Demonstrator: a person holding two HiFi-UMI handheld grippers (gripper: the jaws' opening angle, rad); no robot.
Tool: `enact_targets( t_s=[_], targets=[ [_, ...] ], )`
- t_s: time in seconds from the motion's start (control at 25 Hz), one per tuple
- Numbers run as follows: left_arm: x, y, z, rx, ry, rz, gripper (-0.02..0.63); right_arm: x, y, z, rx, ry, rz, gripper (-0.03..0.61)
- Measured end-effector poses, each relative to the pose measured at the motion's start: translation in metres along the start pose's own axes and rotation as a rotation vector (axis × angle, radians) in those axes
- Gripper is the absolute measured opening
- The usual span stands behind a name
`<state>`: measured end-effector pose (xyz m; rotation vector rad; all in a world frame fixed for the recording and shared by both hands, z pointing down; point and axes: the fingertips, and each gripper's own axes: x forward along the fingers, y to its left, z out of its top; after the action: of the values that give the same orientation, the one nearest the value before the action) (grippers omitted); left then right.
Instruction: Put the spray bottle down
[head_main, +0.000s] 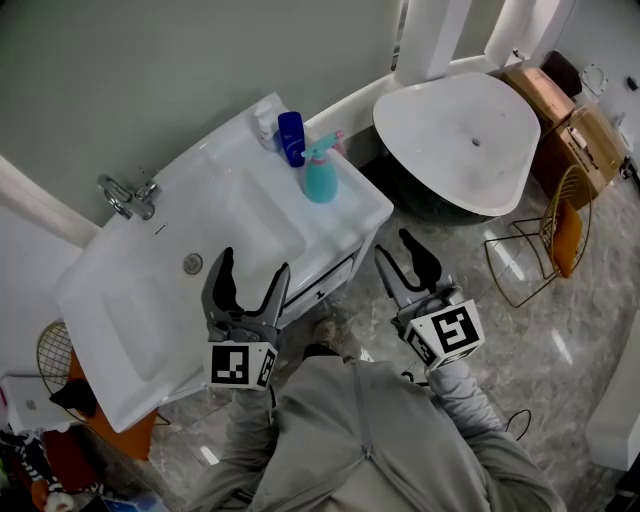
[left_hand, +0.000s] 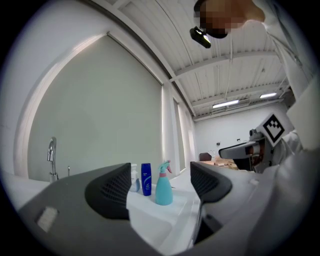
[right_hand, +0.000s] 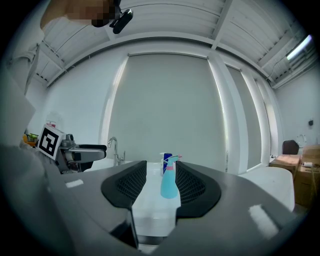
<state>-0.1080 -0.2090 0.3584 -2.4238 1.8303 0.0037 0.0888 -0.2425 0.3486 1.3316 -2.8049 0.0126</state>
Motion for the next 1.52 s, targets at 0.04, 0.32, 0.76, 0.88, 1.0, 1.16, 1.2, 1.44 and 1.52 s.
enact_targets(
  t_s=[0.04, 0.32, 0.76, 0.88, 1.0, 1.16, 1.2, 1.44, 1.52],
  targets=[
    [-0.001, 0.000, -0.002, -0.001, 0.005, 0.004, 0.396, 0.000, 0.000, 0.000, -0.001, 0.001, -0.001, 0.163],
    [0.000, 0.004, -0.005, 0.007, 0.019, 0.013, 0.396, 0.001, -0.003, -0.007, -0.011, 0.020, -0.010, 0.162],
    [0.006, 0.005, -0.003, 0.033, 0.020, 0.004, 0.396, 0.003, -0.008, -0.010, -0.021, 0.038, -0.023, 0.163],
    [0.006, 0.005, -0.002, 0.035, 0.019, 0.006, 0.396, 0.002, -0.009, -0.012, -0.022, 0.038, -0.026, 0.162],
    [0.007, 0.004, -0.004, 0.032, 0.022, 0.002, 0.396, 0.004, -0.009, -0.013, -0.021, 0.038, -0.026, 0.163],
    [0.008, 0.003, -0.005, 0.027, 0.028, 0.001, 0.396, 0.005, -0.010, -0.012, -0.020, 0.040, -0.026, 0.161],
    [0.008, 0.003, -0.005, 0.027, 0.029, 0.000, 0.396, 0.005, -0.011, -0.011, -0.020, 0.041, -0.026, 0.162],
    [0.011, 0.003, -0.009, 0.026, 0.037, -0.001, 0.396, 0.007, -0.013, -0.015, -0.017, 0.044, -0.028, 0.162],
    [0.011, 0.003, -0.010, 0.025, 0.040, -0.001, 0.396, 0.008, -0.014, -0.016, -0.017, 0.043, -0.028, 0.162]
  ],
)
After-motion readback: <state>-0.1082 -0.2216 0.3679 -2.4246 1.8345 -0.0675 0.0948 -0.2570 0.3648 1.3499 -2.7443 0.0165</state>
